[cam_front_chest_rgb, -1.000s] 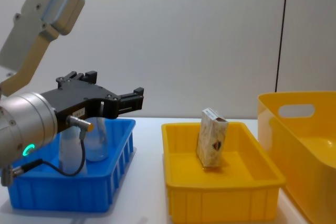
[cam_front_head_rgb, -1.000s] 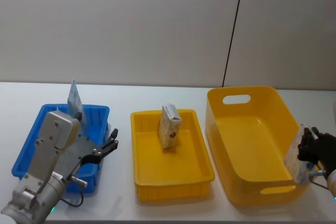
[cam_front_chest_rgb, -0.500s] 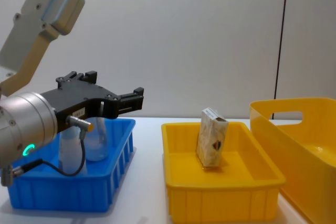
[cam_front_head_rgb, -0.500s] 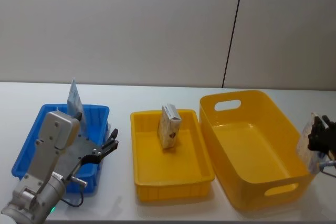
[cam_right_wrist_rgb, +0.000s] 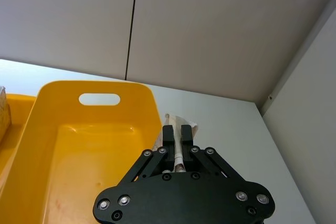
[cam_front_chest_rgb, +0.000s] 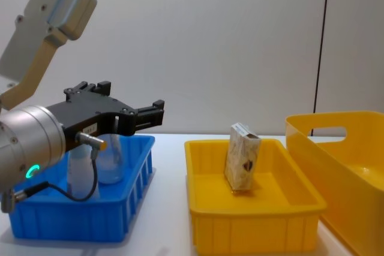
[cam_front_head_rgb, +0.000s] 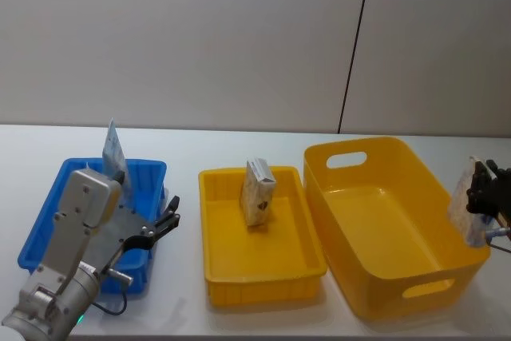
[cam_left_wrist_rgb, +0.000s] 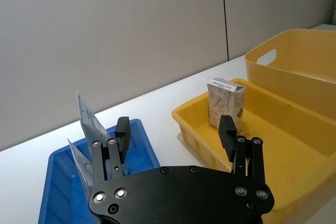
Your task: Bimanual collaborative sorting of washing and personal care products
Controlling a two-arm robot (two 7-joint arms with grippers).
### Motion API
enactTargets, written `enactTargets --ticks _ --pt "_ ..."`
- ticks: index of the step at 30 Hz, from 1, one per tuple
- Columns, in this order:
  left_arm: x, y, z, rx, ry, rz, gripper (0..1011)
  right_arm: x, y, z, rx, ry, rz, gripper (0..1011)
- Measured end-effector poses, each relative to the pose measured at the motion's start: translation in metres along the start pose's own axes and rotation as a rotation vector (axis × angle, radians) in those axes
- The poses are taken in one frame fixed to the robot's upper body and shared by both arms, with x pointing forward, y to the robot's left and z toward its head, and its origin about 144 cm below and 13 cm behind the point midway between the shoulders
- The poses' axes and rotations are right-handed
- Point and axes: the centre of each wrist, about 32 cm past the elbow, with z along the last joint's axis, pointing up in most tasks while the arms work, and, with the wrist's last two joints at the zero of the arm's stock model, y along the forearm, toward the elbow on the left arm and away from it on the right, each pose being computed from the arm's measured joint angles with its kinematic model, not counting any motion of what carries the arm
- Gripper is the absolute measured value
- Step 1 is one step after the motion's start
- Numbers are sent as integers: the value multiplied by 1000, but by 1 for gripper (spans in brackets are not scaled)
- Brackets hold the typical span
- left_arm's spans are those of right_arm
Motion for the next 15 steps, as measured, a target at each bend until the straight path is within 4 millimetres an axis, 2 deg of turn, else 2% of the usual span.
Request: enactTargets --ticks 4,10,11,12,14,15 --pt "0 0 0 0 0 0 1001 2 6 -4 -4 8 7 129" --pt "0 0 0 0 0 0 1001 6 14 -11 -8 22 13 332" --pt "0 0 0 0 0 0 1001 7 15 -12 -9 25 14 405" --pt "0 0 0 0 0 0 1001 7 15 -12 -9 25 14 405" --pt "0 0 0 0 0 0 1001 8 18 -15 -12 31 15 471" --pt "0 0 0 0 0 0 1001 8 18 -16 -13 32 16 530"
